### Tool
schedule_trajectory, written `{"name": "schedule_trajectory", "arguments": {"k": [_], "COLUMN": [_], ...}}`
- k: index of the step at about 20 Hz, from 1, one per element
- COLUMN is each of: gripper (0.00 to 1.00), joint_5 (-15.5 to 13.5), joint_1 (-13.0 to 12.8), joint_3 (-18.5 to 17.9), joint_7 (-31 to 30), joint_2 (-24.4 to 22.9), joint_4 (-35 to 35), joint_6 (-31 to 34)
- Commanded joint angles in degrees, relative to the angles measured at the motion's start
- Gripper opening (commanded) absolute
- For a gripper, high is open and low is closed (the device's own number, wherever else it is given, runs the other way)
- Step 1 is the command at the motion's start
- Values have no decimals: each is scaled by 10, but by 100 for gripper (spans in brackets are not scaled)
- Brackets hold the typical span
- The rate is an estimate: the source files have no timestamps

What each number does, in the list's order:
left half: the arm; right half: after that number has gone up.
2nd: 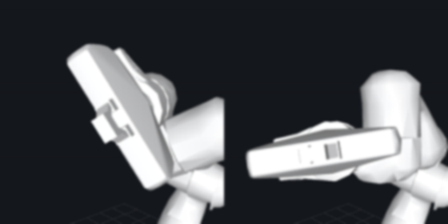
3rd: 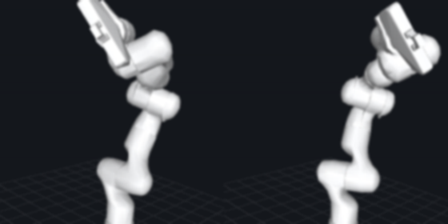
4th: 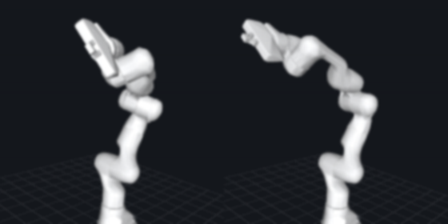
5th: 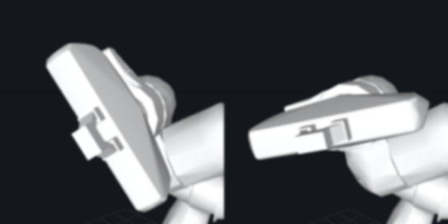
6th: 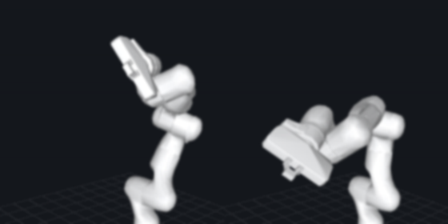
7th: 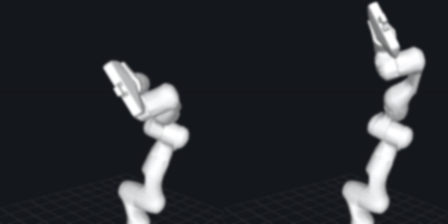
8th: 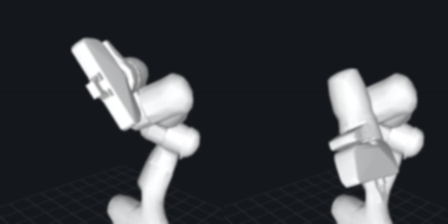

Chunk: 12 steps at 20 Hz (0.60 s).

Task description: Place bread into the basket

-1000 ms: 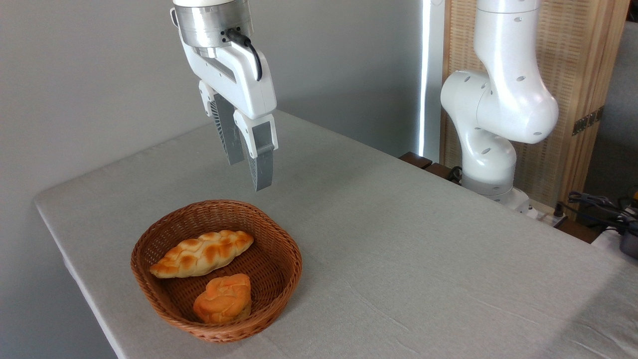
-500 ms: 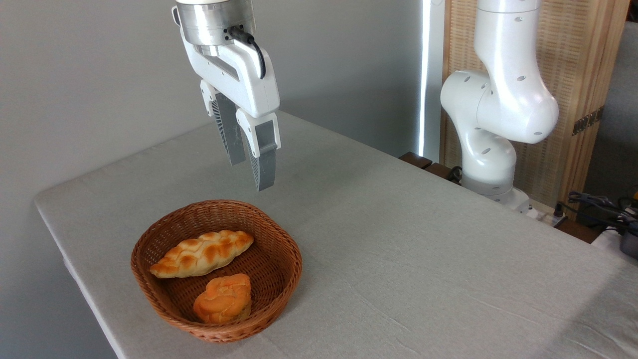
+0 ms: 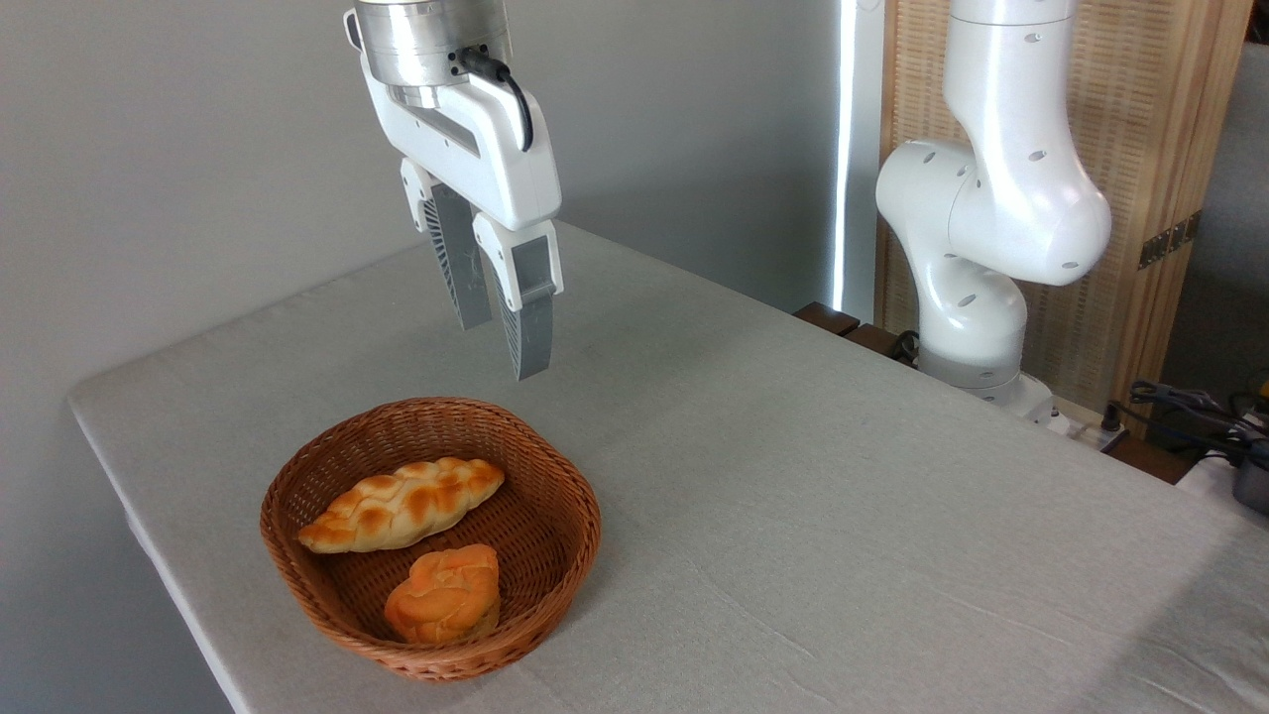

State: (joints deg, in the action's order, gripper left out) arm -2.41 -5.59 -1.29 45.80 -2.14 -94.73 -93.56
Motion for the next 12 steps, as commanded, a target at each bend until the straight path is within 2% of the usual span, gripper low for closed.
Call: {"name": "schedule_trajectory", "arguments": {"k": [1, 12], "gripper": [100, 100], "joint_5": [16, 13], "joint_1": [0, 0], "joint_3": [1, 0], "joint_7": [-12, -14], "joint_2": [-10, -10], "joint_4": [-9, -5], "joint_6": [-2, 9]}}
